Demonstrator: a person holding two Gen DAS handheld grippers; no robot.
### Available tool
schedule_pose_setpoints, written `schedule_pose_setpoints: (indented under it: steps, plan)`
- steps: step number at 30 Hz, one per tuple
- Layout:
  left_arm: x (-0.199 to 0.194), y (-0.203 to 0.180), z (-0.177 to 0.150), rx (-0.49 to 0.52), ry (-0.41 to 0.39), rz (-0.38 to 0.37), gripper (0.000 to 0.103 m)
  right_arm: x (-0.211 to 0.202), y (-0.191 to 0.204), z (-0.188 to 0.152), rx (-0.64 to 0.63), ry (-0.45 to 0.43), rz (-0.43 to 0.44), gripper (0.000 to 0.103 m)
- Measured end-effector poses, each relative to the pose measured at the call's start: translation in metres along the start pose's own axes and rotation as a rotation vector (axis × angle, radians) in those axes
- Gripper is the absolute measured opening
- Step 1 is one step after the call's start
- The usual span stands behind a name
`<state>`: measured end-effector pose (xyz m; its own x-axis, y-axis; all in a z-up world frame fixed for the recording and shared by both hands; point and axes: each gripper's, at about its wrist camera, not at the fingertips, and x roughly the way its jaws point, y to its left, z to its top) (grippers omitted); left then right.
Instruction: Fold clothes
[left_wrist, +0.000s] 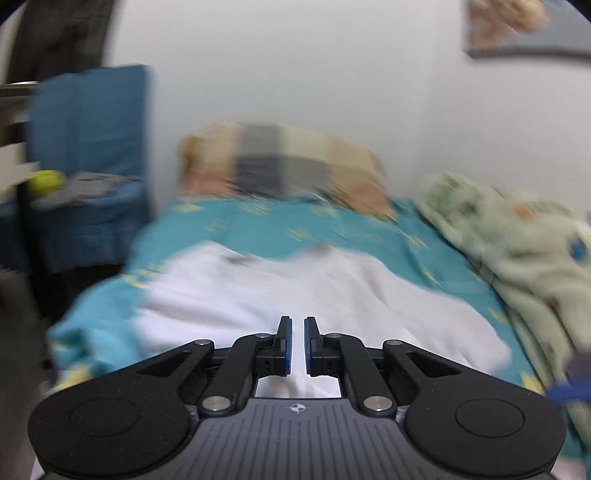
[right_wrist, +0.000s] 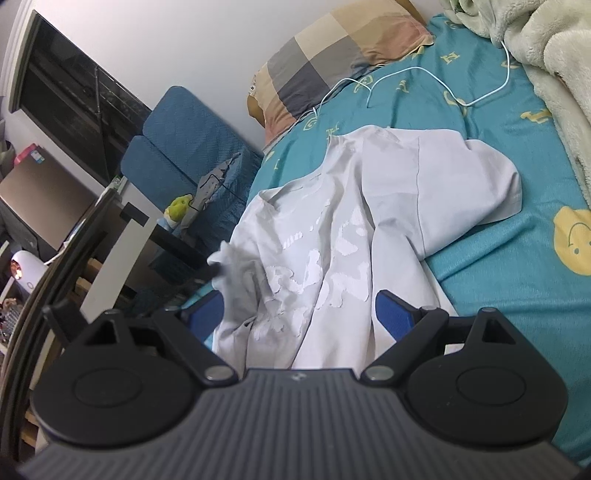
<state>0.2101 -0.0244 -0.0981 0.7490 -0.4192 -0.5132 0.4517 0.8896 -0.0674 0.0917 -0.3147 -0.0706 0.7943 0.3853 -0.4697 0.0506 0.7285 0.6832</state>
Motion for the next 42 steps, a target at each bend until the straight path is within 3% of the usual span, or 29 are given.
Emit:
schedule_pose_setpoints:
  steps: [3, 5, 7, 9, 10, 15, 17, 24, 26, 28, 31, 33, 37, 39, 41, 42]
  plan:
    - [0.022, -0.013, -0.020, 0.055, 0.095, -0.065, 0.008, 0.002, -0.002, 0.000, 0.007, 0.005, -0.003, 0.090]
    - [0.031, -0.006, -0.026, 0.028, 0.137, -0.095, 0.008, 0.004, -0.002, -0.001, 0.007, 0.011, -0.007, 0.090]
    - [0.035, 0.006, -0.030, -0.030, 0.159, -0.121, 0.019, 0.005, -0.002, -0.002, 0.008, 0.017, -0.008, 0.090]
    - [0.023, 0.022, -0.027, -0.149, 0.120, -0.151, 0.031, 0.005, -0.003, -0.003, 0.015, 0.019, -0.006, 0.090]
    - [0.018, 0.033, -0.023, -0.218, 0.093, -0.166, 0.043, 0.005, -0.003, -0.003, 0.020, 0.020, -0.005, 0.090]
    - [-0.008, 0.103, -0.014, -0.599, -0.078, -0.177, 0.059, 0.005, -0.006, -0.004, 0.043, 0.028, 0.004, 0.090]
    - [0.001, 0.131, -0.019, -0.721, -0.093, -0.150, 0.059, 0.006, -0.007, -0.005, 0.052, 0.033, 0.009, 0.090]
    - [0.024, 0.207, -0.057, -0.938, -0.022, 0.083, 0.055, 0.010, -0.010, -0.007, 0.057, 0.051, 0.001, 0.090]
    - [0.023, 0.222, -0.073, -0.997, 0.019, 0.131, 0.045, 0.013, -0.010, -0.007, 0.063, 0.058, 0.002, 0.090]
    - [0.020, 0.230, -0.076, -1.010, 0.007, 0.126, 0.045, 0.015, -0.011, -0.008, 0.067, 0.065, 0.003, 0.090]
    - [0.016, 0.234, -0.073, -1.053, -0.043, 0.050, 0.050, 0.017, -0.011, -0.009, 0.074, 0.074, 0.009, 0.090]
    - [0.018, 0.228, -0.067, -1.041, -0.055, 0.010, 0.060, 0.018, -0.012, -0.010, 0.080, 0.080, 0.015, 0.090]
    - [0.029, 0.219, -0.059, -1.008, -0.040, -0.028, 0.060, 0.020, -0.014, -0.010, 0.086, 0.086, 0.018, 0.090]
    - [0.038, 0.219, -0.063, -1.017, -0.005, -0.035, 0.054, 0.022, -0.014, -0.011, 0.079, 0.089, 0.013, 0.090]
    - [0.044, 0.219, -0.067, -1.029, 0.012, -0.050, 0.035, 0.025, -0.014, -0.012, 0.075, 0.095, 0.001, 0.090]
    - [0.045, 0.219, -0.066, -1.027, 0.007, -0.056, 0.020, 0.026, -0.015, -0.013, 0.077, 0.098, -0.003, 0.090]
